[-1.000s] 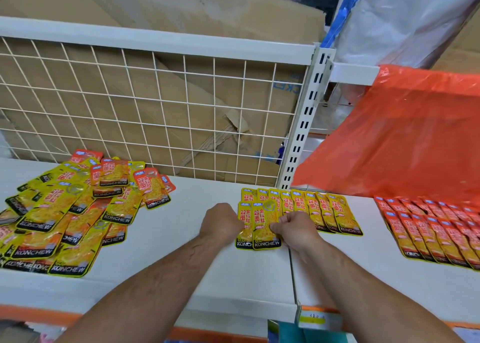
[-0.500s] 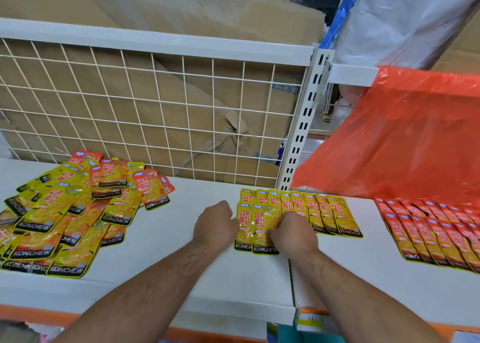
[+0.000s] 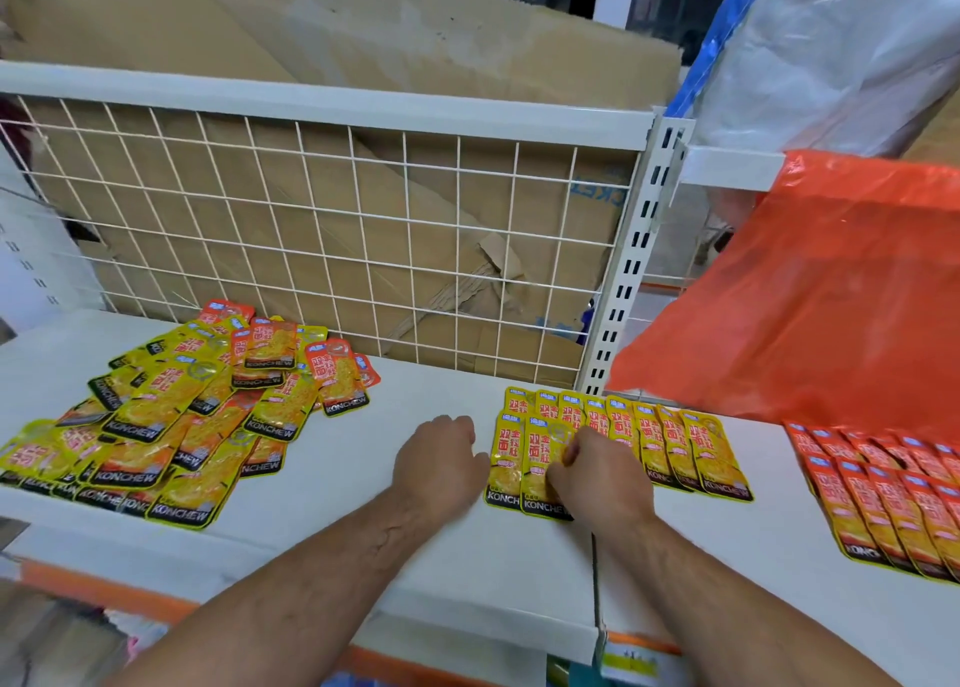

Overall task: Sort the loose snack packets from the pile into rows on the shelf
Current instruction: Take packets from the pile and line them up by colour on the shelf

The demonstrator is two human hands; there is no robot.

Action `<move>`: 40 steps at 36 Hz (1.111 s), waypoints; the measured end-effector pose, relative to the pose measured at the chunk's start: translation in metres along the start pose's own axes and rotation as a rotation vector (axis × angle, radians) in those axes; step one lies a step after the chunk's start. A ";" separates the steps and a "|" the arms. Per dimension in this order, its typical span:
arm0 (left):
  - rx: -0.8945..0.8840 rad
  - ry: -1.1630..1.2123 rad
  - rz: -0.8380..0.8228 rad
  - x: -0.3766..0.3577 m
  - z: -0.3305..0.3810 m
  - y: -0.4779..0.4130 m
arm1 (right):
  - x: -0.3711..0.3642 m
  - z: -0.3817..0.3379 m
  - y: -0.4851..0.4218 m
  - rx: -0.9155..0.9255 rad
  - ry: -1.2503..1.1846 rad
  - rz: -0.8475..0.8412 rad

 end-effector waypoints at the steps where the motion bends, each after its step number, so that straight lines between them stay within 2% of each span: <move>1: -0.012 -0.023 0.002 0.001 0.000 0.001 | 0.002 -0.003 0.002 0.028 0.010 0.014; 7: -0.064 -0.177 -0.001 0.013 0.003 0.011 | 0.008 -0.036 0.017 0.308 0.061 0.141; 10: -0.032 -0.205 -0.002 0.019 -0.003 0.022 | -0.002 -0.052 0.026 0.422 0.067 0.104; 19: 0.111 -0.202 0.049 0.039 -0.042 0.057 | -0.035 -0.090 0.044 0.561 0.103 -0.058; 26: 0.137 -0.200 0.101 0.059 -0.082 0.054 | -0.054 -0.135 0.045 0.591 0.132 -0.101; 33: 0.106 -0.240 0.203 0.092 -0.135 0.032 | -0.078 -0.194 0.039 0.519 0.115 -0.109; 40: 0.082 -0.297 0.238 0.134 -0.192 -0.003 | -0.104 -0.259 0.023 0.449 0.054 -0.134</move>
Point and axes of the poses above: each hand's wrist, its own y-axis away from the middle knuckle, its own x-axis out of the back of the hand, z = x × y, the point moved 8 cm from there along -y, towards the middle knuckle, and after that the axes turned 13 degrees about -x, right-handed, at the moved point
